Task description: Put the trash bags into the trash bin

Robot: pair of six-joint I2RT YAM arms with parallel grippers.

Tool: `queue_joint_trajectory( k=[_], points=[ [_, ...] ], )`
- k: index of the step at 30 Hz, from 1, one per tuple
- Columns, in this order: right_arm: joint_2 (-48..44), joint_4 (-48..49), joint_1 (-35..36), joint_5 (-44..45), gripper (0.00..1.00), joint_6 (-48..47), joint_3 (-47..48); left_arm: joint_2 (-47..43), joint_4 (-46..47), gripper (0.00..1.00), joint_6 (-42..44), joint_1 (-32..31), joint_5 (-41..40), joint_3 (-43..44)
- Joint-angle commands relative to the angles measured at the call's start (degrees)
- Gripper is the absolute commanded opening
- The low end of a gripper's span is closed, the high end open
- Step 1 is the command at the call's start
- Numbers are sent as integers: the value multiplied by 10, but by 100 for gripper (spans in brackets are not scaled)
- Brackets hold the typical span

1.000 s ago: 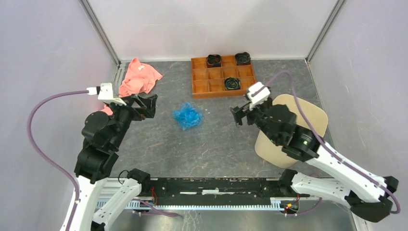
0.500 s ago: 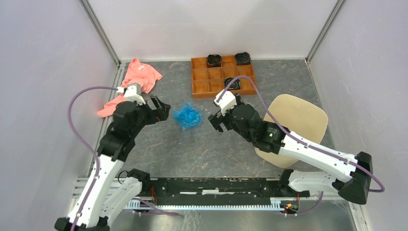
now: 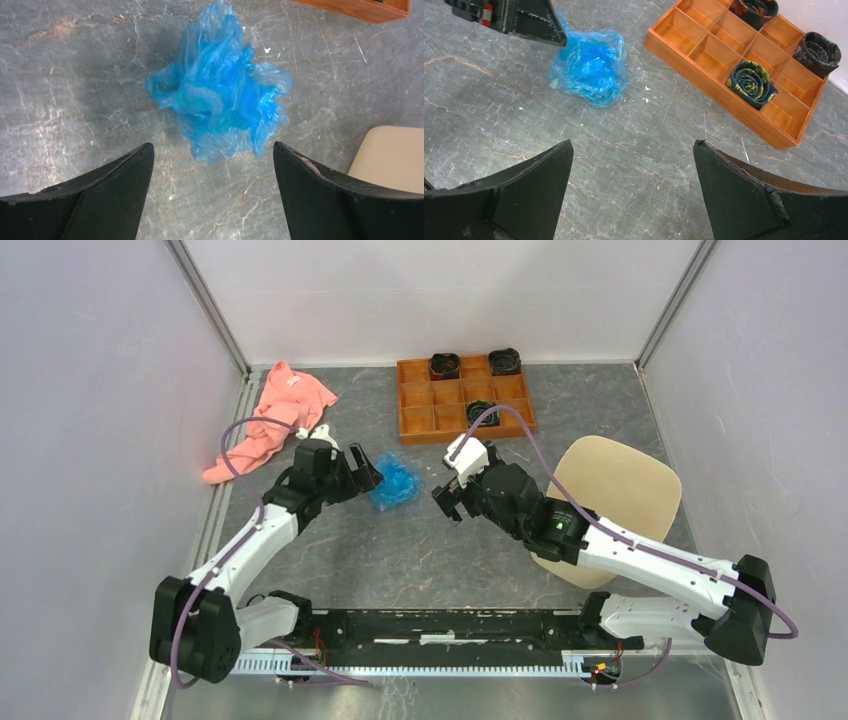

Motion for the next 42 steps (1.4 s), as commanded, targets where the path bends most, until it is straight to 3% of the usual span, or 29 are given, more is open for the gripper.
queue_joint_trajectory(
  k=[1,7,9,12,13,19,23,26,29,33,37,42],
  points=[
    [-14,41,3,-8,98,7,-10,35,77,89,-8,3,-28,26],
    [1,40,3,-11,98,7,-2,101,119,62,-11,4,-14,47],
    [1,36,4,-11,98,7,0,113,123,45,-11,3,-10,58],
    [-5,28,4,-9,98,7,1,116,105,8,-7,3,-5,92],
    [-7,25,3,-6,98,7,1,104,96,3,-6,3,2,106],
    [-28,18,3,17,98,7,1,-38,125,2,-21,1,138,202],
    [-42,27,4,27,98,-8,2,-118,119,2,-18,-4,152,243],
    [-56,43,4,25,98,-8,-7,-158,71,2,-36,-5,99,191],
    [-65,65,4,18,98,-5,-26,-173,26,2,-57,-5,60,81],
    [-53,60,3,1,98,-2,-30,-200,46,2,-82,-5,96,-55],
    [-39,74,4,-51,98,-7,-41,-247,52,2,-108,-5,159,-52],
    [-21,136,10,-157,98,-4,-60,-268,26,2,-105,-5,149,24]
  ],
)
